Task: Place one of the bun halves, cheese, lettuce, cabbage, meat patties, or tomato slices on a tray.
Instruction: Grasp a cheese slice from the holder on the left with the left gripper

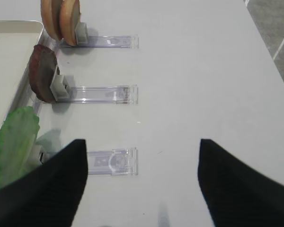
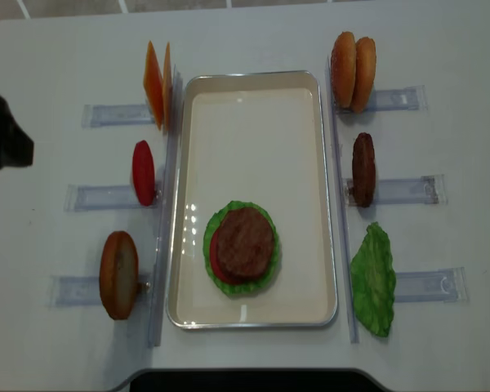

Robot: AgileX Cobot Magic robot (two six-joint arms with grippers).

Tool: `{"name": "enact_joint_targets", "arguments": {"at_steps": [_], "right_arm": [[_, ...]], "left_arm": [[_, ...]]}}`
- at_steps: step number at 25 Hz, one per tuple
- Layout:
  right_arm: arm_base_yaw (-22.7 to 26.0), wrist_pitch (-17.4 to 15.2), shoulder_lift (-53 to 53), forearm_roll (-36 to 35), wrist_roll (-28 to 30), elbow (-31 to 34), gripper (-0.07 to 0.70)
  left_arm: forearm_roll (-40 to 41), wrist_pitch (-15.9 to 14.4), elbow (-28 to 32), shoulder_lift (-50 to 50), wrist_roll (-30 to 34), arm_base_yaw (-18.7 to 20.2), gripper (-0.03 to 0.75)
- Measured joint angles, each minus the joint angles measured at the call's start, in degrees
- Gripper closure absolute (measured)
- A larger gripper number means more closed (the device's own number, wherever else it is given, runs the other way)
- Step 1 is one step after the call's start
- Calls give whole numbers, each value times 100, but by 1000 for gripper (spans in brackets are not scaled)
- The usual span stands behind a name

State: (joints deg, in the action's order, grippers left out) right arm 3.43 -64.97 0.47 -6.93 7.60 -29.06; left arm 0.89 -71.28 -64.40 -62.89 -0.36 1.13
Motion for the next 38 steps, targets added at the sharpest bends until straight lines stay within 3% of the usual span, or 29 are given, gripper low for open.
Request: {"name": "enact_joint_targets", "arguments": {"at_steps": [25, 33, 38], "right_arm": [[0, 0, 0, 0, 0, 0, 159], [0, 0, 0, 0, 0, 0, 159], [0, 0, 0, -5, 0, 0, 159]], "left_arm": [[134, 18, -3608, -4144, -554, 0, 108], [293, 23, -4060, -4713, -746, 65, 108], [669, 23, -4071, -4791, -951, 365, 108]]}}
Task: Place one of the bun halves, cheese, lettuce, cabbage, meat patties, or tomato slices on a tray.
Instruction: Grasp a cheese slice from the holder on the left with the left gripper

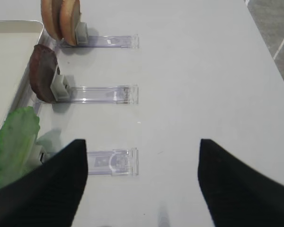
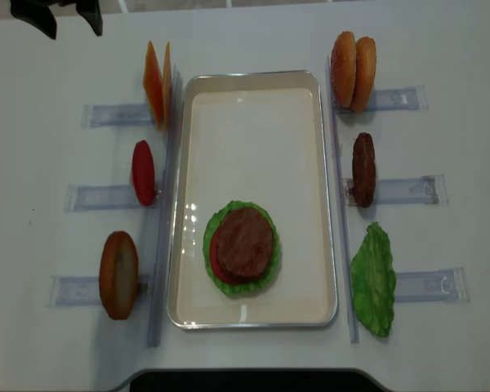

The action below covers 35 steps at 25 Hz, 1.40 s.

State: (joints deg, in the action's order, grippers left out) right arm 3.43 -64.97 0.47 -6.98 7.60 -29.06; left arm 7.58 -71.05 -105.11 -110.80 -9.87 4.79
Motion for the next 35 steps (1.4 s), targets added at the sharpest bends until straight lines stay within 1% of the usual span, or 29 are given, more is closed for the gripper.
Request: {"name": "enact_joint_targets", "arguments": {"at_steps": [6, 15, 20, 27, 35], "right_arm": [[0, 0, 0, -4, 0, 0, 159], [0, 0, 0, -4, 0, 0, 159], [0, 0, 0, -4, 0, 0, 159], [0, 0, 0, -4, 0, 0, 159], [0, 0, 0, -4, 0, 0, 159]], "left_arm": [[61, 0, 0, -155, -496, 445, 108], [-49, 4, -48, -405, -1281, 1022, 108], [-93, 6, -55, -561, -1567, 1301, 108], [-288, 23, -55, -672, -1660, 1339, 108], [-305, 499, -57, -694, -1717, 1339, 108]]}}
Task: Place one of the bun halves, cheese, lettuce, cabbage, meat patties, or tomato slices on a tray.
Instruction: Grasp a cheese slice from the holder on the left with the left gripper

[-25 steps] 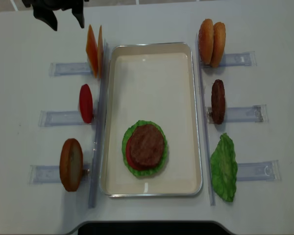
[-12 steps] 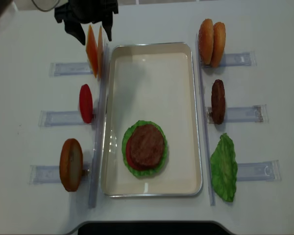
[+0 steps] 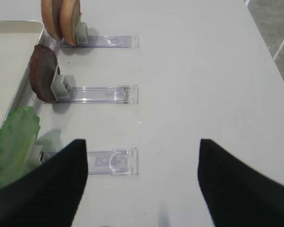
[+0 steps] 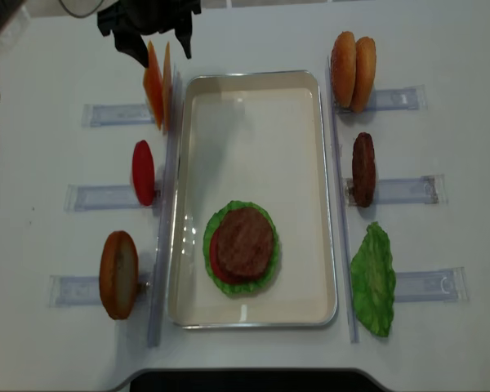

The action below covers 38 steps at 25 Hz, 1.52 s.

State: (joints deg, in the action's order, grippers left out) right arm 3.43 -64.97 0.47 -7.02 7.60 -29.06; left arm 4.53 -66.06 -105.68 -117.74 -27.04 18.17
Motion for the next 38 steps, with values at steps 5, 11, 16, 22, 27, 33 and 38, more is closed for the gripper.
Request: {"name": "enact_joint_targets", "arguments": {"at_steps": [5, 11, 16, 22, 27, 33, 38], "right_arm": [[0, 0, 0, 0, 0, 0, 159], [0, 0, 0, 0, 0, 0, 159], [0, 0, 0, 0, 0, 0, 159], [0, 0, 0, 0, 0, 0, 159], [0, 0, 0, 0, 0, 0, 159], [0, 0, 0, 0, 0, 0, 159], [0, 0, 0, 0, 0, 0, 159]], "left_arm": [[0, 65, -5, -185, 0, 0, 108], [5, 93, -248, -417, 0, 0, 108], [-13, 98, -442, -566, 18, 0, 108], [-19, -27, -444, -734, 88, 0, 108], [59, -127, -444, -826, 233, 0, 108], [304, -263, -444, -895, 332, 0, 114], [362, -331, -444, -895, 355, 0, 218]]}}
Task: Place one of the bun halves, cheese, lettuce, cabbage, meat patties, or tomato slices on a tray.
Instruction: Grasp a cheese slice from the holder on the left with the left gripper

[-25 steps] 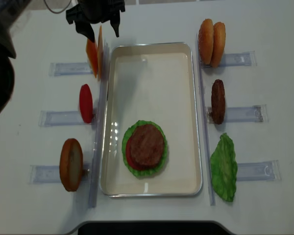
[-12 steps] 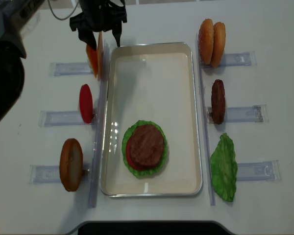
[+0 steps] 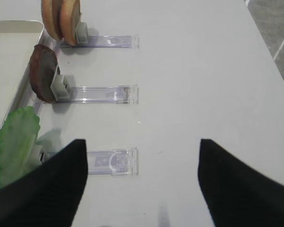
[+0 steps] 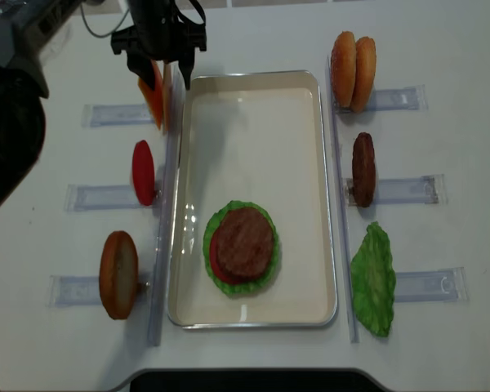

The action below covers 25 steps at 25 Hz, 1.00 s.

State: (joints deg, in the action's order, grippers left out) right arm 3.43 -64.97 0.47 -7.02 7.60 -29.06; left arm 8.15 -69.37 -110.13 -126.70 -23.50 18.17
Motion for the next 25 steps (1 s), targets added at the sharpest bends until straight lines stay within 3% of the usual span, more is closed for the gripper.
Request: {"name": "enact_joint_targets", "arguments": {"at_steps": [7, 15, 25], "right_arm": [[0, 0, 0, 0, 0, 0, 159], [0, 0, 0, 0, 0, 0, 159], [0, 0, 0, 0, 0, 0, 159]], "left_arm": [[72, -16, 0, 0, 15, 0, 384], [142, -34, 0, 0, 173, 0, 667], [175, -59, -91, 0, 287, 0, 680]]}}
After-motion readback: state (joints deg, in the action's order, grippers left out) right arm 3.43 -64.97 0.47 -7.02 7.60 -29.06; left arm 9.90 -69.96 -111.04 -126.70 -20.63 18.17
